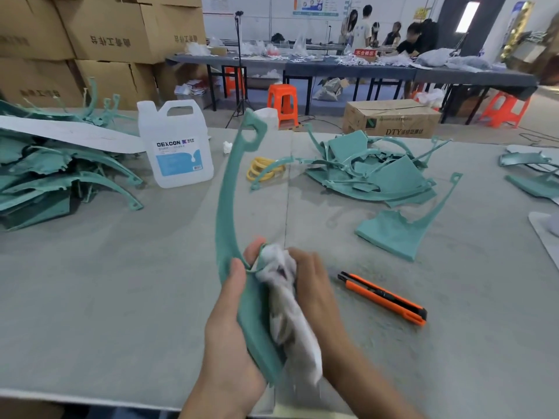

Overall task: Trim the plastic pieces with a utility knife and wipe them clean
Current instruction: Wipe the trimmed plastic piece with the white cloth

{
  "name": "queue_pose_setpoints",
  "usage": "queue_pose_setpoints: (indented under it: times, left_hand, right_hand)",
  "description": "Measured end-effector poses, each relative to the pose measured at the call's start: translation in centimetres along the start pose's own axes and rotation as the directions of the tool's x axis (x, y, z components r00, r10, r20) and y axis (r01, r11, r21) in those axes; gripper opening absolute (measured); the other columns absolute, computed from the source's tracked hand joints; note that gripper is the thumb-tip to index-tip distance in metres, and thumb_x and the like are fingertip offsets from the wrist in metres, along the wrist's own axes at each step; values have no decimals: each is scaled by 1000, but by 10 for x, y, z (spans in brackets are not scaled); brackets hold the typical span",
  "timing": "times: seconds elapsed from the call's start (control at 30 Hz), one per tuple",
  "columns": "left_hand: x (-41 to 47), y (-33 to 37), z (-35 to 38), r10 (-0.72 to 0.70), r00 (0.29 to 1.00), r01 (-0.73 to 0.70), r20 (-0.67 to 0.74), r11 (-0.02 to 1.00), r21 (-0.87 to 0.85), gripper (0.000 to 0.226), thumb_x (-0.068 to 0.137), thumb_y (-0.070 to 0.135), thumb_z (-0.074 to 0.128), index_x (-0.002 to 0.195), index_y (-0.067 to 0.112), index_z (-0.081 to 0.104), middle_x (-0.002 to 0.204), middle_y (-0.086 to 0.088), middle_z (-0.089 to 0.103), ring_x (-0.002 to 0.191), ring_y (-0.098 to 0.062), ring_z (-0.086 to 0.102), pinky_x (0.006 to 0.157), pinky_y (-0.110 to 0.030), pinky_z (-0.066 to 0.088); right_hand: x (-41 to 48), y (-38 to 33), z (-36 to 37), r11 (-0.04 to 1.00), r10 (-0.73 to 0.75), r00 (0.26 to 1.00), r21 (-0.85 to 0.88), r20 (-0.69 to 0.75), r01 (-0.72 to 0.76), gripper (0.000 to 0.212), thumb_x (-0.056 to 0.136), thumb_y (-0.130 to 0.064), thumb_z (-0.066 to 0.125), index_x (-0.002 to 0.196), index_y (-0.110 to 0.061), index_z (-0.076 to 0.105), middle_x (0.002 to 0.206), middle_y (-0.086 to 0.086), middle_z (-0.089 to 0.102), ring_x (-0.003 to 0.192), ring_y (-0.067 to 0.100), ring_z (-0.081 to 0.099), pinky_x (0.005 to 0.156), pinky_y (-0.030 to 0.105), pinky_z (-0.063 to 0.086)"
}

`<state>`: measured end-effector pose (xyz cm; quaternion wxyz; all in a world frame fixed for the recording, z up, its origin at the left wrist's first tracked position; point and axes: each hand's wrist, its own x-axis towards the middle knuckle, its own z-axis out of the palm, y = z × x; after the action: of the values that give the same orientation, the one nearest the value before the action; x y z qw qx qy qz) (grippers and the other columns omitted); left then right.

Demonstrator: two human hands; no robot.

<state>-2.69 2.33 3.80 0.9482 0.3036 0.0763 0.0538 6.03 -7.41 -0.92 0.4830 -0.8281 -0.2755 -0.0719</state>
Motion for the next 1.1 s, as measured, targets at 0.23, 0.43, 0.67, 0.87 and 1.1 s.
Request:
queue_pose_setpoints:
  times: [0.23,0.43,0.67,0.87,1.1]
  left_hand:
    - [-2,29,14,160,987,-160,1,983,86,71,63,53,81,127,27,69,129,-11,68,108,-29,67,91,-49,54]
    - [10,17,16,89,996,-89,4,995,35,64,69,48,74,128,26,67,122,-11,69,97,-29,71,77,-45,60]
    - [23,6,18,77,994,-78,-77,997,0,61,76,60,65,128,28,67,119,-7,64,119,-33,59,112,-53,40]
    - [25,21,10,141,989,-142,-53,990,1,68,74,65,66,129,26,67,121,-12,66,94,-29,64,97,-48,48]
    - [19,19,7,15,995,-9,-95,998,62,60,69,65,71,112,24,75,119,-17,69,95,-30,70,86,-46,58]
  right_hand:
    - [26,45,-41,977,203,916,16,-347,-211,17,95,-15,70,106,-22,59,101,4,58,93,10,54,74,16,39]
    - [22,-13,-51,875,243,934,474,-260,-95,40,81,-28,76,116,-29,56,98,-5,65,77,7,65,57,18,51]
    - [-23,-49,-21,964,-18,994,267,106,-11,33,97,-63,42,128,-51,46,123,-24,59,116,2,57,93,30,47]
    - [-40,-28,-8,946,-202,979,252,-25,202,27,106,-33,47,133,-35,53,143,-11,55,138,12,48,112,34,37]
    - [-6,-10,-51,955,112,947,297,-301,-18,12,99,-23,62,110,-29,63,100,-18,68,92,2,64,77,17,47]
